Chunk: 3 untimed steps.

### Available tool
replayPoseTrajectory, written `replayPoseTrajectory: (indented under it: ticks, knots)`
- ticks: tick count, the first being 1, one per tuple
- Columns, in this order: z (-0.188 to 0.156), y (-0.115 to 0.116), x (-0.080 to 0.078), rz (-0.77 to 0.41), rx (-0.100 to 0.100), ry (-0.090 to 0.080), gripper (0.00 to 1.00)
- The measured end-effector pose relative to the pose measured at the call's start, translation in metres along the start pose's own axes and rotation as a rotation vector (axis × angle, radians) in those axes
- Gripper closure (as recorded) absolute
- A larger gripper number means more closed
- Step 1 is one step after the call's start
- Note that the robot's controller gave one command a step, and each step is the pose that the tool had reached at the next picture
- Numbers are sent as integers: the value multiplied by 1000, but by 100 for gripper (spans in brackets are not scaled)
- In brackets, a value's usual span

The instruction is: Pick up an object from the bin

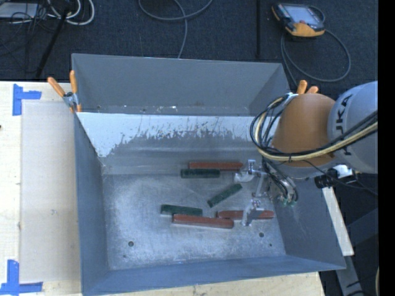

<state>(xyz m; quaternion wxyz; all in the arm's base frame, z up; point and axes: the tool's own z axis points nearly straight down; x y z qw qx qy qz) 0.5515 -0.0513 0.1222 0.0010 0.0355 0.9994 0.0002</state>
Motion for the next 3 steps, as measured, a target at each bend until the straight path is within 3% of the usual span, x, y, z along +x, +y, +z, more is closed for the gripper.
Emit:
replayPoseTrajectory:
  ticks: [1, 2, 3]
  knots:
    - [48, 23, 53, 195, 1, 2, 100]
    - [48, 23, 53, 195, 1, 2, 100]
    - [-147, 17, 43, 167, 1, 6, 100]
